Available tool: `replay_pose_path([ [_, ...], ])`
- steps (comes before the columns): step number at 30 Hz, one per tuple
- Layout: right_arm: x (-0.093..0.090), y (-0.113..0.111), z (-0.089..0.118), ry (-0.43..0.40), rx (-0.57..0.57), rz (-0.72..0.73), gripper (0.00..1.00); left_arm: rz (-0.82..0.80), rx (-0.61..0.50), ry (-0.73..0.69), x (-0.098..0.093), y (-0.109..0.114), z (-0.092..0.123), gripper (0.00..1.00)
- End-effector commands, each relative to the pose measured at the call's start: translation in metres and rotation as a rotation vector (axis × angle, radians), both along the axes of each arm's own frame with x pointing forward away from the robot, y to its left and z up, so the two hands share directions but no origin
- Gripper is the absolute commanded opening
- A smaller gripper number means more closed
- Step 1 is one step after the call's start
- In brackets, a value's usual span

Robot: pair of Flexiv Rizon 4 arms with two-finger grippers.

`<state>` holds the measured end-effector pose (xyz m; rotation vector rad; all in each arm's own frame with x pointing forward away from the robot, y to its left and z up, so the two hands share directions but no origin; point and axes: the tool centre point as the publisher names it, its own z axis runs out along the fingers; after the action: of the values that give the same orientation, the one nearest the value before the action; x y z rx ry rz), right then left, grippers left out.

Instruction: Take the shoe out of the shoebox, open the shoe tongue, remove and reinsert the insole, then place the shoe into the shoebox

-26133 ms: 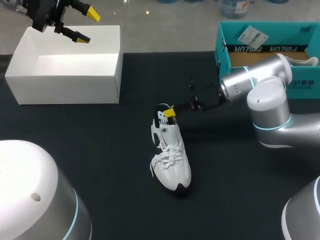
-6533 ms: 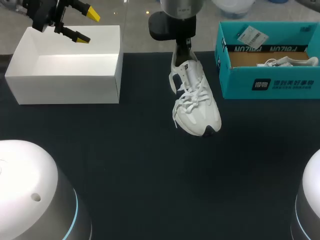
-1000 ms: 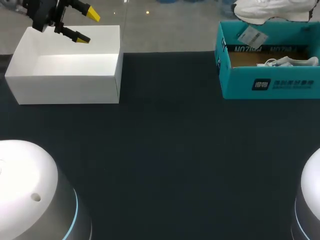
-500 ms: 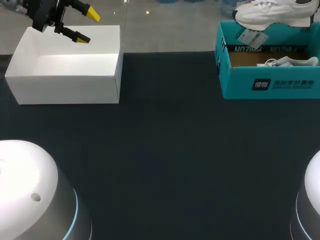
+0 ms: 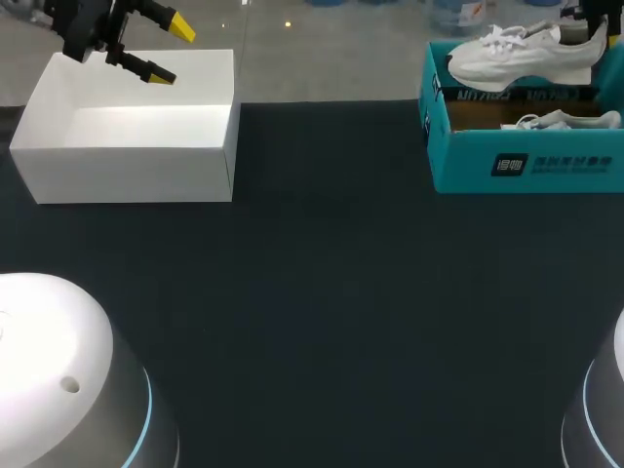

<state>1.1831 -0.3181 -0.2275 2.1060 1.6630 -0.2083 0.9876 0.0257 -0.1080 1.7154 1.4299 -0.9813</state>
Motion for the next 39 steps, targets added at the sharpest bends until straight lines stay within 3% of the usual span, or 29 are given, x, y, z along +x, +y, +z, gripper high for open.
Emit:
replay_pose_path([
  [1, 0.007, -0.006, -0.013, 0.011, -0.006, 0.008, 0.00, -0.001, 0.003, -0.001, 0.000, 0.000, 0.000, 1.00],
  [23, 0.033, -0.030, -0.094, 0.049, 0.023, -0.026, 0.00, -0.001, 0.003, -0.001, 0.000, 0.000, 0.000, 1.00],
  [29, 0.033, -0.036, -0.114, 0.080, 0.033, -0.064, 0.00, -0.001, 0.003, -0.001, 0.000, 0.000, 0.000, 1.00],
  [39, 0.029, -0.031, -0.132, 0.128, 0.037, -0.067, 0.00, -0.001, 0.003, -0.001, 0.000, 0.000, 0.000, 1.00],
])
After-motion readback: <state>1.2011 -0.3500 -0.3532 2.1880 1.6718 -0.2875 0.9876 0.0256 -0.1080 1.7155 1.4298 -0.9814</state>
